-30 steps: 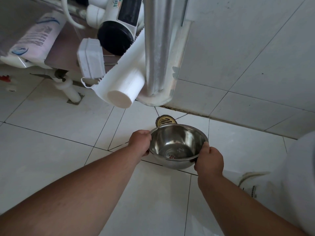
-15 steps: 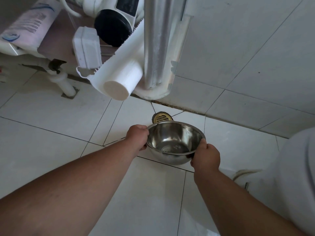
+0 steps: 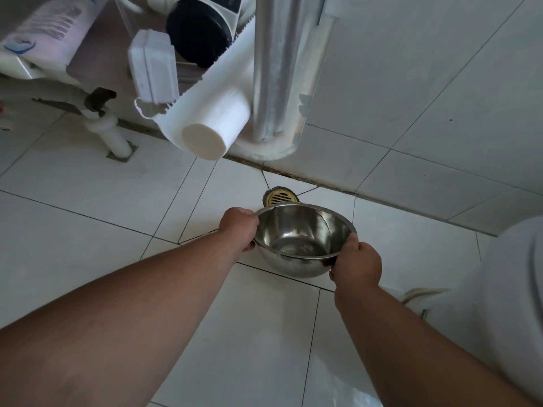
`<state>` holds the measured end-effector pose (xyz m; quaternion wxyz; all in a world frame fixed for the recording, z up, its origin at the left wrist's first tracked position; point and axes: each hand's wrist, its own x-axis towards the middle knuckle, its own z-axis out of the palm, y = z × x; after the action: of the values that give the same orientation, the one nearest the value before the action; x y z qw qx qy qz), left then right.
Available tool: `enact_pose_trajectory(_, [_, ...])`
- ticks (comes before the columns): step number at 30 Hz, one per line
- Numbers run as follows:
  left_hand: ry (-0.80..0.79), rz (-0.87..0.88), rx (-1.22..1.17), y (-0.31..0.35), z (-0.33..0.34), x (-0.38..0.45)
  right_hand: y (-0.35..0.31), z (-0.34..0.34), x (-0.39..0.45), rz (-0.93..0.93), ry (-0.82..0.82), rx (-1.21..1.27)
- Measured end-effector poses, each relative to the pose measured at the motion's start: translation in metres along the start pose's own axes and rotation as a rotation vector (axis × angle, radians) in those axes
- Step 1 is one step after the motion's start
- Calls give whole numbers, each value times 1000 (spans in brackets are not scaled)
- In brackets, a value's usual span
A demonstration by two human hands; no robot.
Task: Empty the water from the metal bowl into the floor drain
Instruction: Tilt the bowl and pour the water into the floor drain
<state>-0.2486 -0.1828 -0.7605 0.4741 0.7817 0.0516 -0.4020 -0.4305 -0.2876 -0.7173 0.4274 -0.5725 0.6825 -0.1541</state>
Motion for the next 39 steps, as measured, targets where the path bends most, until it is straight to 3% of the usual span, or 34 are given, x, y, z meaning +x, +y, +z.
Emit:
enact_pose_trajectory(26, [-24,-74,-128,6,2,-2,-19,-3,7,57,-7,1])
enact_pose_trajectory(39, [-43,-26,-145,3,1,8,-55,-3,16,-11,-13,-78])
